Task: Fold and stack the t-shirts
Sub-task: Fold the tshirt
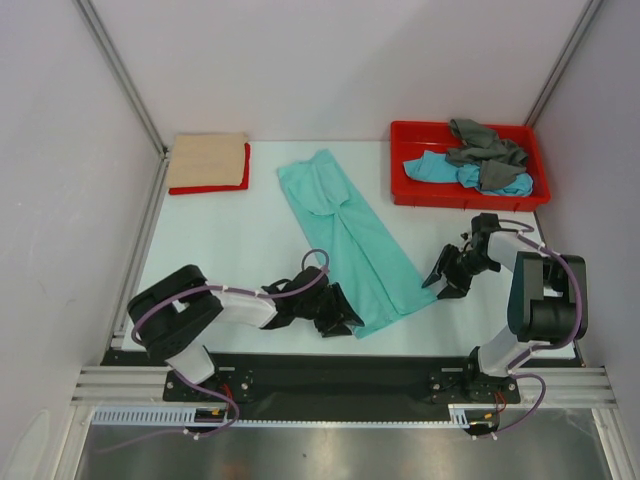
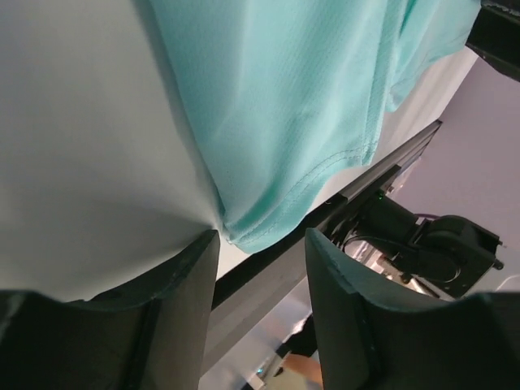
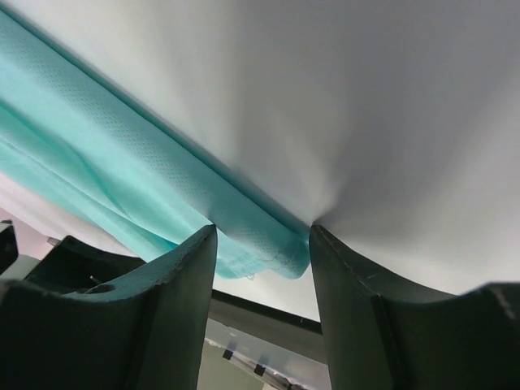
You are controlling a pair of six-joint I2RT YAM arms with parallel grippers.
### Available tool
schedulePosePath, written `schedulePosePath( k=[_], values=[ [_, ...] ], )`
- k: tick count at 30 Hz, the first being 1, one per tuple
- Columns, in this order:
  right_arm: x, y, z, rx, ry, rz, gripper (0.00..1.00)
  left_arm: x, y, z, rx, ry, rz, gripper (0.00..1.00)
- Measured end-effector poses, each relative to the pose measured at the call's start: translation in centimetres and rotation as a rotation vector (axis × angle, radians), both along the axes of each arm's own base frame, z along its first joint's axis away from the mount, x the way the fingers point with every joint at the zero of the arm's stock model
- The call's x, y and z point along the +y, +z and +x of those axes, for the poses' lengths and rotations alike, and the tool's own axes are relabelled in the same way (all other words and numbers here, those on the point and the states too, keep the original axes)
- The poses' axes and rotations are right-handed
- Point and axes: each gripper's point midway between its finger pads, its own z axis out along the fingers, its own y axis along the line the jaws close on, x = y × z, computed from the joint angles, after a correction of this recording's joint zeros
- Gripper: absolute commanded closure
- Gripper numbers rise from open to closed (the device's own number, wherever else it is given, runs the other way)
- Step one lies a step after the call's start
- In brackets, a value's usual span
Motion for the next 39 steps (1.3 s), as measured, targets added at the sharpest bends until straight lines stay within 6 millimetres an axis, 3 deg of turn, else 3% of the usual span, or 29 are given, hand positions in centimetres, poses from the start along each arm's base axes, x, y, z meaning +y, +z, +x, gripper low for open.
schedulePosePath(
  k=[4,9,12,13,15,20,29,37,39],
  values=[
    [0.1,-0.1,-0.1,-0.001,0.007,-0.011,0.51,-0.4,-0.3,-0.6,0.044,0.038,0.003,0.51],
    [0.4,-0.4,-0.4,0.004,0.011,-0.012,0.65,-0.8,-0.8,-0.4,0.082,0.087,-0.007,0.65],
    [0.7,-0.6,-0.8,0.008,0.010,-0.012,0.76,-0.4,-1.3,-0.5,0.092,0.116,-0.013,0.83],
    [0.8,-0.7,-0.9,0.007,0.011,-0.013,0.78,-0.3,-1.5,-0.6,0.099,0.124,-0.020,0.93],
    [1.0,-0.8,-1.2,0.005,0.017,-0.016,0.85,-0.2,-1.7,-0.6,0.102,0.131,-0.033,1.00],
    [2.6,-0.8,-2.7,-0.006,0.052,-0.017,0.91,0.6,-1.5,-0.3,0.091,0.145,-0.040,1.00],
    [8.6,0.3,-7.4,-0.003,0.189,0.026,0.90,9.2,-0.6,1.2,-0.033,0.219,0.180,1.00],
    [13.0,-0.2,-12.6,0.007,0.385,0.044,0.81,14.4,-1.6,-1.9,-0.074,0.128,0.325,0.98],
    [13.5,-0.3,-13.5,0.003,0.428,0.039,0.77,15.1,-1.6,-2.2,-0.086,0.108,0.347,0.84]
  ],
)
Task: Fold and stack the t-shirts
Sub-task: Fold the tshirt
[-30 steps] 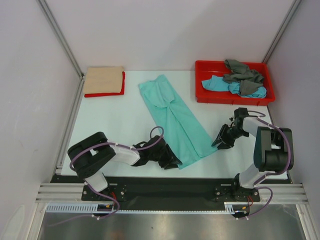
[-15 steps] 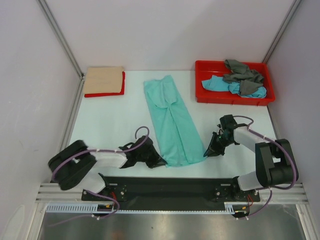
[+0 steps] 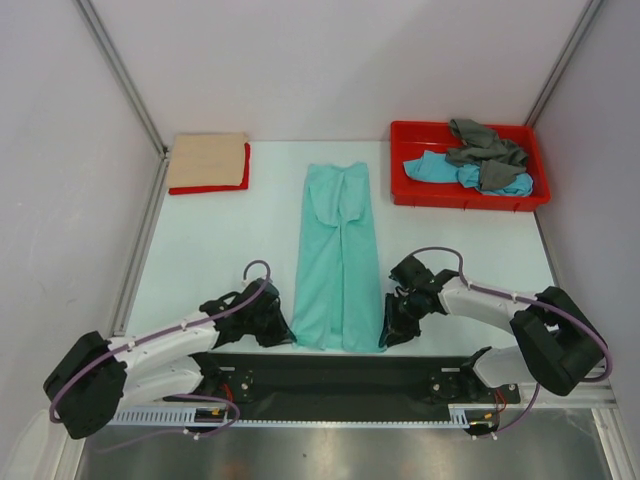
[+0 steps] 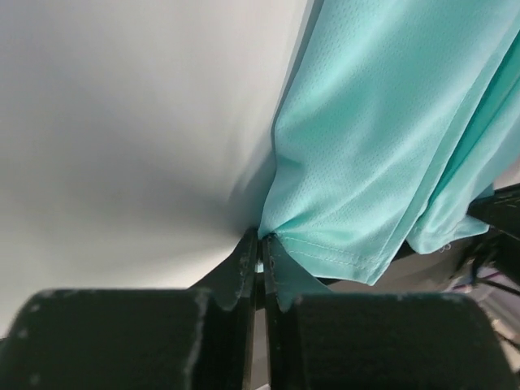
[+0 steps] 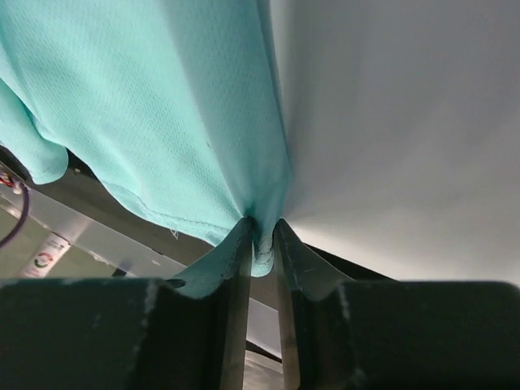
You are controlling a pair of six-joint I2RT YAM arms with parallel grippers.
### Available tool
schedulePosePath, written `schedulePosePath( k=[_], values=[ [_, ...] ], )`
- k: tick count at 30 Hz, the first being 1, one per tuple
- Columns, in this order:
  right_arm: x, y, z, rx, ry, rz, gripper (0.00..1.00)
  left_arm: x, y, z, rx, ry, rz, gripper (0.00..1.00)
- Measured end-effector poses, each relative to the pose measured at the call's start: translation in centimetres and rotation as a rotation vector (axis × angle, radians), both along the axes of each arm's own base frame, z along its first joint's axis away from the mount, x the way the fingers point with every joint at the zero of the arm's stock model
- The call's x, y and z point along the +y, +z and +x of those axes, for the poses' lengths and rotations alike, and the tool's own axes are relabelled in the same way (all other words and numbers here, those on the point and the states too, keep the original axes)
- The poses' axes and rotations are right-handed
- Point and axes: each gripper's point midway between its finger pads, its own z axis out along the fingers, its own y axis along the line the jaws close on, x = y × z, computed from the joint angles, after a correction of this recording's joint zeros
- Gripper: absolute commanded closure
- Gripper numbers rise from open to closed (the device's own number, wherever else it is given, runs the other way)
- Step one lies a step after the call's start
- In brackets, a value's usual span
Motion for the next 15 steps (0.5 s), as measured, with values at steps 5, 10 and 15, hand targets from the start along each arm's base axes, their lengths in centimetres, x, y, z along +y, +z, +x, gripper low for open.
schedulePosePath(
  k=[5,10,15],
  values=[
    [-0.1,-0.1,-0.5,-0.013,0.032,-0.021,0.50,0.7,0.5,-0.3,-0.020,-0.061,0.041,0.57],
    [-0.6,2.2,2.4,-0.140,0.062,-0.094,0.41,1.9,2.1,-0.5,-0.042,-0.116,0.108,0.59],
    [2.0,5.4,7.7,-0.278,0.076,-0.034,0.68,-0.5,7.3,1.7,-0.207,-0.172,-0.009,0.78]
  ],
)
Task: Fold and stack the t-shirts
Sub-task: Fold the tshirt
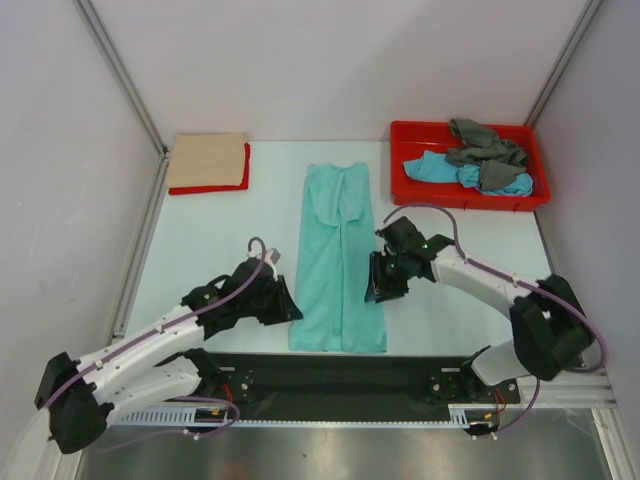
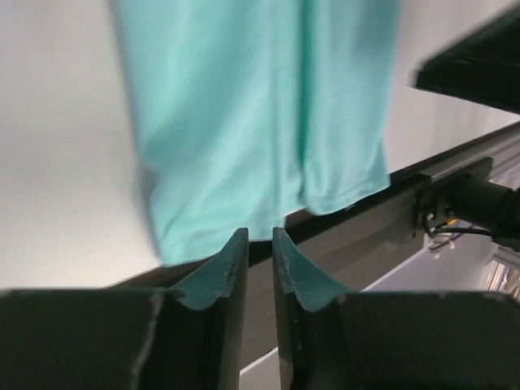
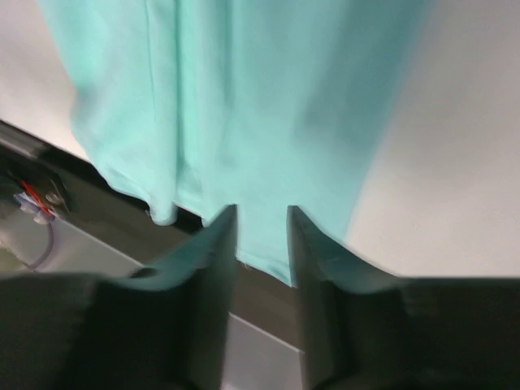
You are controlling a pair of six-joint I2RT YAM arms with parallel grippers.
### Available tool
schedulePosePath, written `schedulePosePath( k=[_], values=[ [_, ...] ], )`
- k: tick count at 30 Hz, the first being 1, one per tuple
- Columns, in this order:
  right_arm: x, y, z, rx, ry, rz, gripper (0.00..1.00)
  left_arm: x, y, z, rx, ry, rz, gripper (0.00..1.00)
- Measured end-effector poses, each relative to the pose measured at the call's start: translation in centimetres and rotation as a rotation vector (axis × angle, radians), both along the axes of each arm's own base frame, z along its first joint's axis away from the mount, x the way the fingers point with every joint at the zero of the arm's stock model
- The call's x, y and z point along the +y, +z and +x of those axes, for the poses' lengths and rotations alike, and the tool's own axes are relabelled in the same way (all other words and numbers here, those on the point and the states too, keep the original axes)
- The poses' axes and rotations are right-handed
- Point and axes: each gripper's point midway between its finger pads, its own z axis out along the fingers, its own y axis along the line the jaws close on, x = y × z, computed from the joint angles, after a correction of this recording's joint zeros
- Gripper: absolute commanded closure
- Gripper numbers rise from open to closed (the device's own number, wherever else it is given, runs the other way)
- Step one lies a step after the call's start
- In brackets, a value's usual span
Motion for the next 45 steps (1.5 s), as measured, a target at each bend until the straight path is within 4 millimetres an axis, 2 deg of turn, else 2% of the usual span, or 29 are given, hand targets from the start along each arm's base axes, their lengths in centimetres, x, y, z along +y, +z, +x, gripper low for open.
schedulePosePath(
  k=[3,4,7,10,15,29,33,38,42,45],
  values=[
    [2.0,-0.6,2.7,0.003,0.012,0.045,0.90,-2.5,1.2,1.7,-0.033,-0.040,-0.056,0.88],
    [2.4,-1.1,3.3,0.009,0.014,0.050,0.93,-3.3,1.2,2.1,-0.033,-0.053,-0.065,0.89],
    [3.5,-3.2,5.0,0.059,0.017,0.055,0.97,-4.7,-1.2,2.9,0.026,-0.077,-0.033,0.93],
    [4.3,-4.7,6.2,0.088,0.027,0.059,0.98,-5.2,-3.4,2.8,0.077,-0.106,-0.003,0.97],
    [5.7,-4.8,7.4,0.092,0.045,0.111,0.98,-5.9,-4.9,2.3,0.120,-0.143,0.010,0.97],
    [7.9,-5.4,7.5,0.150,0.047,0.223,0.98,-8.1,-6.3,-0.1,0.185,-0.252,-0.022,0.98],
    [8.1,-5.4,7.5,0.156,0.041,0.230,0.98,-8.6,-7.0,-1.0,0.217,-0.285,-0.023,0.98],
    [8.1,-5.5,7.6,0.163,0.039,0.235,0.98,-9.7,-6.9,-1.7,0.227,-0.326,-0.039,0.99],
    [8.1,-5.5,7.5,0.168,0.041,0.241,0.98,-9.7,-6.1,-1.9,0.209,-0.334,-0.051,0.97],
    [8.0,-5.5,7.5,0.169,0.042,0.240,0.95,-9.5,-3.8,-1.8,0.152,-0.332,-0.087,0.96]
  ],
)
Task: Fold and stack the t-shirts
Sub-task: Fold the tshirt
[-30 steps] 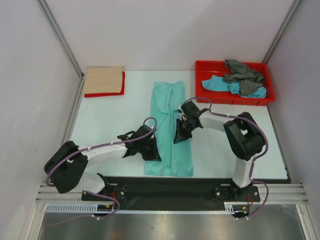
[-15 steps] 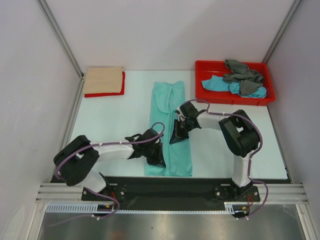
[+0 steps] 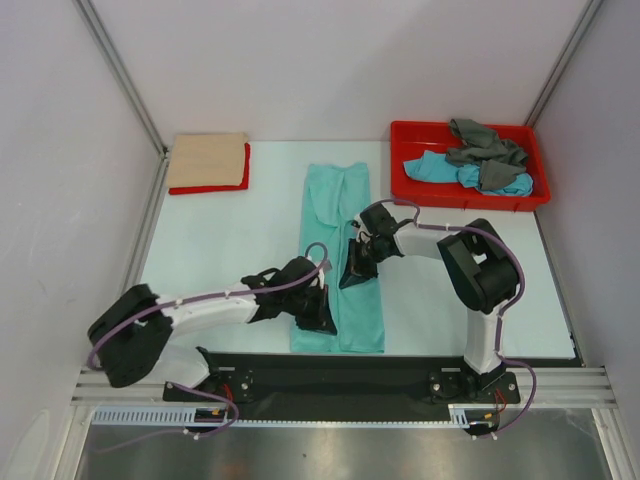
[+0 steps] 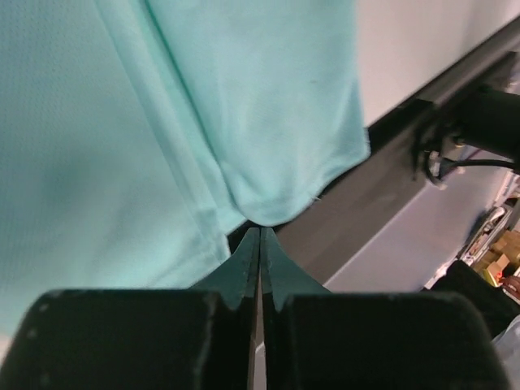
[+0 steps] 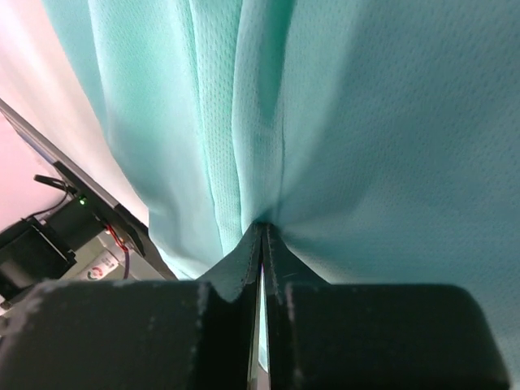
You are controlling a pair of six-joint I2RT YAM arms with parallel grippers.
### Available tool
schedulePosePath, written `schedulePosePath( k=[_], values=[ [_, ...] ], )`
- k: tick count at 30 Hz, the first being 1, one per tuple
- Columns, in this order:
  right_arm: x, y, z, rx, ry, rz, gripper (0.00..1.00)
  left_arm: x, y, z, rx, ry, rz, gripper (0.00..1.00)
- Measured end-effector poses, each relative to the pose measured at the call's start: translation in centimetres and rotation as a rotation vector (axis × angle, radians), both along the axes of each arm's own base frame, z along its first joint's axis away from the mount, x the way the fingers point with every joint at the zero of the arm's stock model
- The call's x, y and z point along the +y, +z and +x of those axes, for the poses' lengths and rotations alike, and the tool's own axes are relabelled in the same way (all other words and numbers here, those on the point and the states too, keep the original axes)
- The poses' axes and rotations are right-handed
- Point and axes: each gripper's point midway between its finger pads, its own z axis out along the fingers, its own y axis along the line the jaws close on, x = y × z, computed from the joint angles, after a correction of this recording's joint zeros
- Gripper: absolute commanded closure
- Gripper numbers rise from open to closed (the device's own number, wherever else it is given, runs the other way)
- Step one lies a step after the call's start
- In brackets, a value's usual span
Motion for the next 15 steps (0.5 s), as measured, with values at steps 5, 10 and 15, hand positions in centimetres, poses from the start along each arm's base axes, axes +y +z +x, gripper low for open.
schedulePosePath(
  k=[5,10,15],
  values=[
    [-1.3,0.9,-0.6,-0.016,0.014,-0.046,0.63,1.1,4.0,0.3,-0.102,0.024,-0.057,0.64],
    [-4.1,4.7,-2.4,-0.085,0.010,-0.072,0.50,4.9,4.3,0.5,-0.135,0.119,-0.061,0.39],
    [-8.2,5.7,-6.4,-0.102,-0.030,-0.098,0.45,10.0,-0.5,-0.3,-0.033,0.268,0.035,0.42]
  ],
)
